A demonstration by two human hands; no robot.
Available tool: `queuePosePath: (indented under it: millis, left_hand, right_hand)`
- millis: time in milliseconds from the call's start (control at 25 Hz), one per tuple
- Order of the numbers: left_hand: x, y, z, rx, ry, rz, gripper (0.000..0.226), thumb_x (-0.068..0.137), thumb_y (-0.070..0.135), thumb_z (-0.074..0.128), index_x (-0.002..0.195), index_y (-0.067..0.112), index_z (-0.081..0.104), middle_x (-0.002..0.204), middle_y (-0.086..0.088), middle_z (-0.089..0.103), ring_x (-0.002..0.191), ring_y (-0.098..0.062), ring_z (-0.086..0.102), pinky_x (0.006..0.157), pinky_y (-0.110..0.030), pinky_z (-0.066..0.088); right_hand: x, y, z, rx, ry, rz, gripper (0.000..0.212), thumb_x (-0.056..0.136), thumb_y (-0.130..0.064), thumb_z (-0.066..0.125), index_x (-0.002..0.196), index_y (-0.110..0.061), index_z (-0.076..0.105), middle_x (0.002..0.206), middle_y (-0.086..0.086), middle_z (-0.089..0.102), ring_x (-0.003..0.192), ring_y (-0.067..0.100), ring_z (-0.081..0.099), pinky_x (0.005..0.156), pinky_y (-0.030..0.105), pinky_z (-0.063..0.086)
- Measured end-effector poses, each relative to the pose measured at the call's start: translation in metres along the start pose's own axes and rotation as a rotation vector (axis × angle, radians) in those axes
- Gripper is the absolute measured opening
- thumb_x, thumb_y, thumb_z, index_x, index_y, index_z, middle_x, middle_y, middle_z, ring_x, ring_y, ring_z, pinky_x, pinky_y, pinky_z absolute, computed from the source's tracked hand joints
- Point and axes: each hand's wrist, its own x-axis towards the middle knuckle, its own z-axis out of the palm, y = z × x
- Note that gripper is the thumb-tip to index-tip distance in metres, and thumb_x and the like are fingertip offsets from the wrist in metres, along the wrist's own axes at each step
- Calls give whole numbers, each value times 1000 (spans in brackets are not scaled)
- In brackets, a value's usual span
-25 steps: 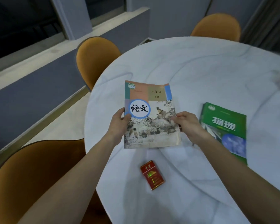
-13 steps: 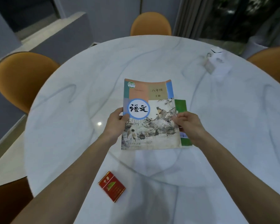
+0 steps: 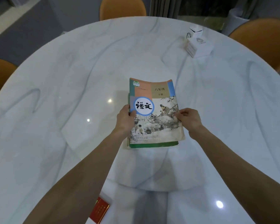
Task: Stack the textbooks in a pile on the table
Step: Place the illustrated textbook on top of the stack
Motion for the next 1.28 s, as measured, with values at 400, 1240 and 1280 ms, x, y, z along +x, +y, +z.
queuePosePath:
  millis: [400, 1240, 1280]
  left_hand:
    - [9, -26, 17, 304, 107, 73, 25, 94, 12, 51, 115, -1, 58, 102, -23, 66, 91, -37, 61, 70, -30, 41]
    - [2, -35, 26, 414, 181, 9, 30, 93, 7, 53, 121, -2, 58, 120, -23, 51, 107, -37, 55, 92, -35, 45]
    - [2, -34, 26, 421, 178, 7, 31, 93, 7, 53, 122, -2, 57, 121, -23, 51, 108, -37, 55, 93, -35, 45]
  right_hand:
    - [9, 24, 20, -222, 65, -51, 23, 88, -17, 64, 102, 1, 67, 88, 12, 65, 82, 22, 58, 77, 27, 46]
    - [5, 35, 21, -495, 60, -185, 49, 87, -10, 60, 42, -14, 39, 43, 6, 38, 58, 25, 37, 47, 26, 25]
    - [6, 35, 21, -507, 58, -178, 48, 87, -11, 60, 43, -13, 40, 44, 5, 38, 59, 25, 38, 46, 26, 25]
